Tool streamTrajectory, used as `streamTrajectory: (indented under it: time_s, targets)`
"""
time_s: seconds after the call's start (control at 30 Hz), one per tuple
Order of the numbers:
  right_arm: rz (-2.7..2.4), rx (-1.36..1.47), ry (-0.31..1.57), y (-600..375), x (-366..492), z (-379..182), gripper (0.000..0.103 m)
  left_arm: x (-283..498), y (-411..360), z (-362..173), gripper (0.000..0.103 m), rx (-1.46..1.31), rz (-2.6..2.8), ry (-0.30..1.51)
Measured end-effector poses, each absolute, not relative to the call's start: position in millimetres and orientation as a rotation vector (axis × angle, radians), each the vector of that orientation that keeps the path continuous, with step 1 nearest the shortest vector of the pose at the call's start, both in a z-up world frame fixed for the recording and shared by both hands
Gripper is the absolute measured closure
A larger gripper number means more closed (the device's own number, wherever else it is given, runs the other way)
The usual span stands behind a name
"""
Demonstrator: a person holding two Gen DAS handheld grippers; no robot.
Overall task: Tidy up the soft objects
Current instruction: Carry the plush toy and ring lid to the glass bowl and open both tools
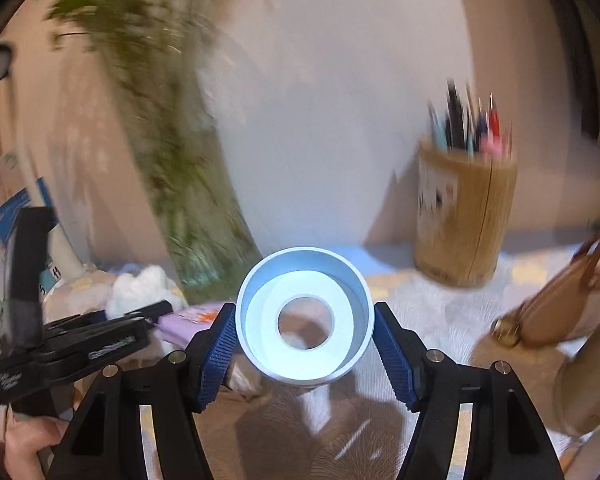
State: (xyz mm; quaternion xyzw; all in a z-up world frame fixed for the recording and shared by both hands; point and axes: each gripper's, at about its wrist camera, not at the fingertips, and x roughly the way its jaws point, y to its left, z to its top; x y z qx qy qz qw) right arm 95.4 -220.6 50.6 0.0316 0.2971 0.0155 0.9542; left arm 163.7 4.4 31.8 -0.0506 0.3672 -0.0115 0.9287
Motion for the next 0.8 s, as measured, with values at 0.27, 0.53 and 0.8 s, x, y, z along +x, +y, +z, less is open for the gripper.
streamTrajectory:
  time_s: [0.27, 0.53, 0.8]
  targets:
    - [-0.006, 0.056, 0.483, -218, 61, 65, 0.037, 156, 14, 39, 0.056, -0.091, 0.058, 0.720]
    - [0.005, 0.050, 0.518, -211, 15, 66, 0.037, 160, 16, 30, 0.056, -0.135, 0.020, 0.773]
    - [0.076, 0.072, 0.498, -210, -64, 73, 0.037, 71, -5, 33, 0.056, -0.108, -0.156, 0.767]
